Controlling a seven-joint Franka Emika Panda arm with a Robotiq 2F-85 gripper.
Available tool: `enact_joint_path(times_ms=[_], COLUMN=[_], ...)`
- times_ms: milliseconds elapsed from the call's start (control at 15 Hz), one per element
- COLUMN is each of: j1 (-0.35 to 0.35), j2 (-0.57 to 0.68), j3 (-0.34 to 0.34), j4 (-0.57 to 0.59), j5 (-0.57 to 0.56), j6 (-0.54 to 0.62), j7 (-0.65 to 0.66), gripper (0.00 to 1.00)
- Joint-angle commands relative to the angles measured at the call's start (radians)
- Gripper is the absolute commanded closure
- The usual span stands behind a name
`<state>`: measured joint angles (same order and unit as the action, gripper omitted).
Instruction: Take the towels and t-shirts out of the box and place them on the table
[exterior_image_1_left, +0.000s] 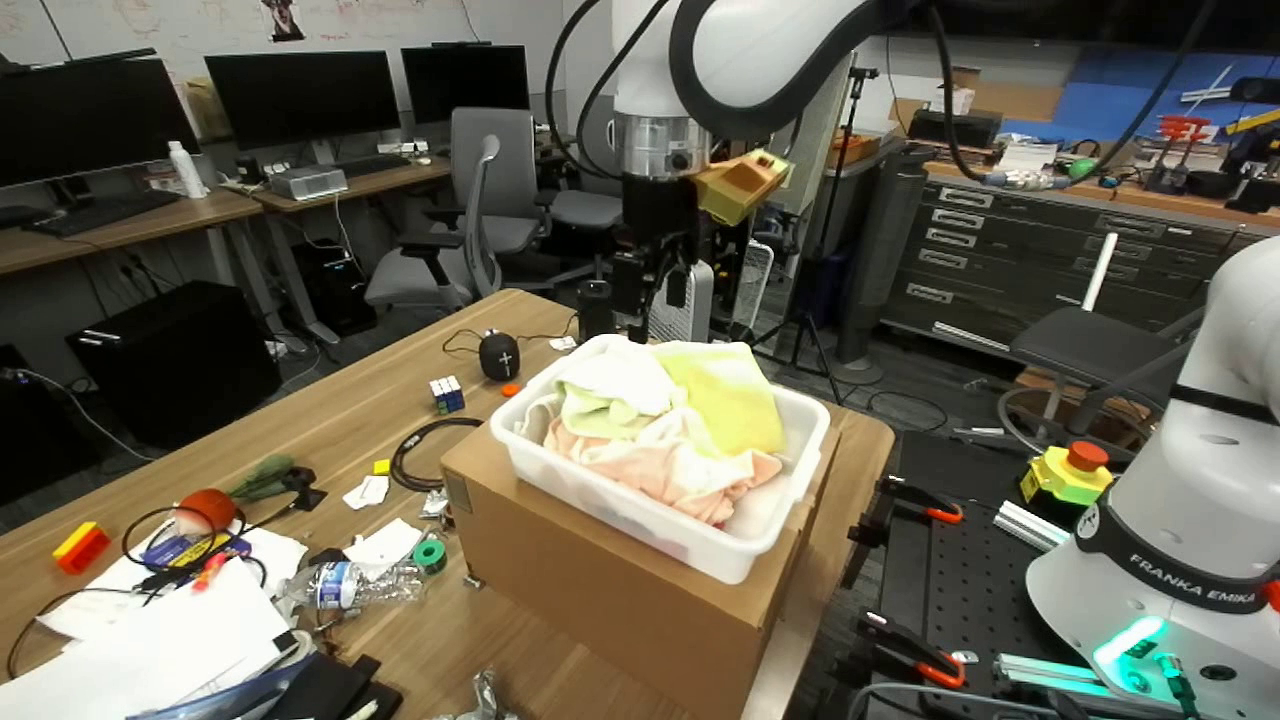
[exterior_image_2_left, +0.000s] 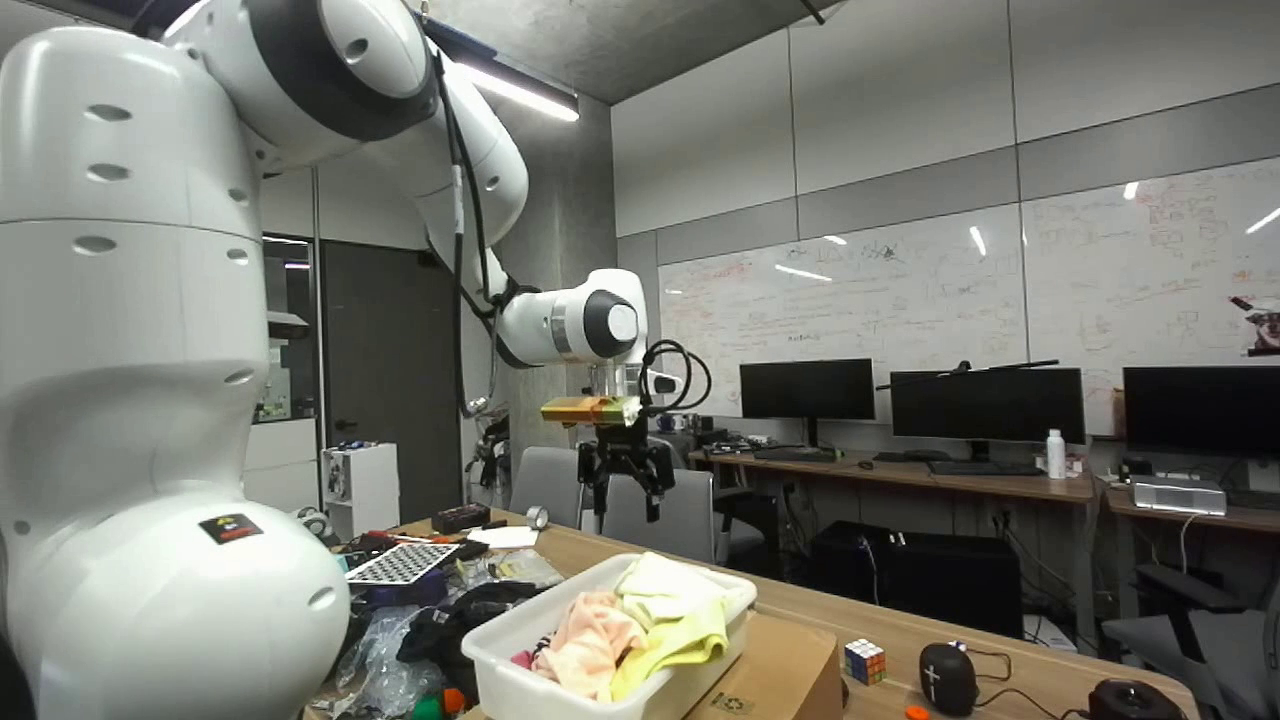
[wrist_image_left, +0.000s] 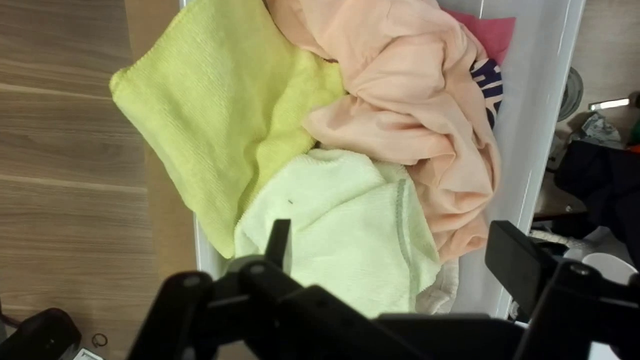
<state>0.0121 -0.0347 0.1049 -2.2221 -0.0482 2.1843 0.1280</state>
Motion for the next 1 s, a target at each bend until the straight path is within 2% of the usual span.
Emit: enact_joint_path(times_ms=[0, 933], j1=[0.012, 0.017], j2=[0.069, 0.278], j3=[-0.025, -0.051], j4=[0.065, 0.135], j5=[0.031, 0.035], j6=[-0.003, 0.001], j7=[-0.003, -0.003], gripper=[0.0, 0.0])
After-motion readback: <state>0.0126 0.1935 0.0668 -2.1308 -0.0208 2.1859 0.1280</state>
